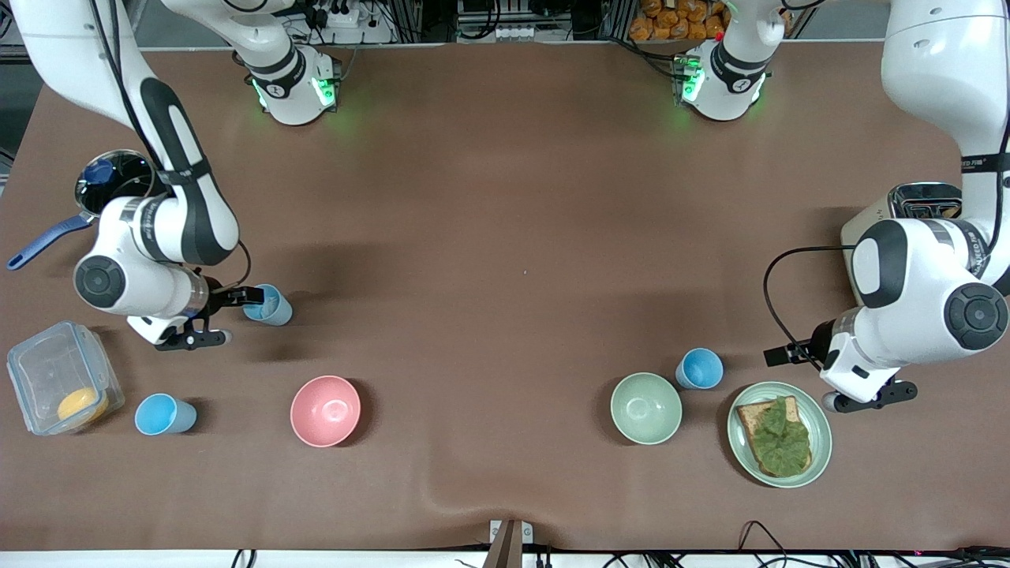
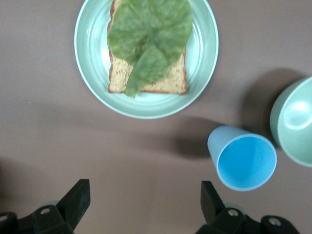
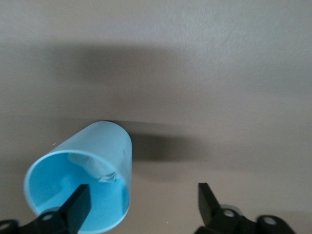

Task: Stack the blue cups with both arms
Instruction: 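Grasp the blue cups with the right gripper and the left gripper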

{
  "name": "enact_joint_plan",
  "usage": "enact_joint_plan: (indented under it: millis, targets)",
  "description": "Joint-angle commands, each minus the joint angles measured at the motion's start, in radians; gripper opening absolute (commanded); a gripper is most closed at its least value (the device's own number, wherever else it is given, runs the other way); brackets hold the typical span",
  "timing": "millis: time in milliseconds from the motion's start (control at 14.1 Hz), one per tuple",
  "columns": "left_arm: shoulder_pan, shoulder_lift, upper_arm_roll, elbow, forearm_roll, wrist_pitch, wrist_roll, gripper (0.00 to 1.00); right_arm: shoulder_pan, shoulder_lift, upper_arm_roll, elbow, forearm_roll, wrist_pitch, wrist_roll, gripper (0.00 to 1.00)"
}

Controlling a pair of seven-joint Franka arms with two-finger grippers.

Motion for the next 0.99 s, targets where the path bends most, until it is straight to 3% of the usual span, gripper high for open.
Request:
enact_joint_plan:
  millis: [0, 142, 355, 497, 924]
  targets:
    - [-0.023, 0.052, 0.001, 0.024, -0.051, 0.089, -0.081, 1.0, -0.029, 0.034, 0.01, 0.012, 0.062, 0.003, -0.005, 0.54]
    - [-0.036, 0.065, 0.001, 0.024, -0.056, 0.098, -0.12, 1.0, -0.032, 0.045, 0.01, 0.014, 0.077, -0.005, 0.004, 0.23]
    - [-0.088, 0.09, 0.003, 0.021, -0.047, 0.104, -0.155, 1.0, -0.024, 0.046, 0.01, 0.015, 0.08, -0.008, 0.007, 0.0]
    - [-0.092, 0.095, 0.003, 0.021, -0.047, 0.104, -0.166, 1.0, -0.022, 0.045, 0.01, 0.027, 0.08, -0.025, 0.007, 0.0]
    - [-0.112, 0.142, 0.006, 0.021, -0.045, 0.152, -0.205, 1.0, 0.029, 0.033, 0.011, 0.19, 0.109, -0.261, 0.053, 0.0]
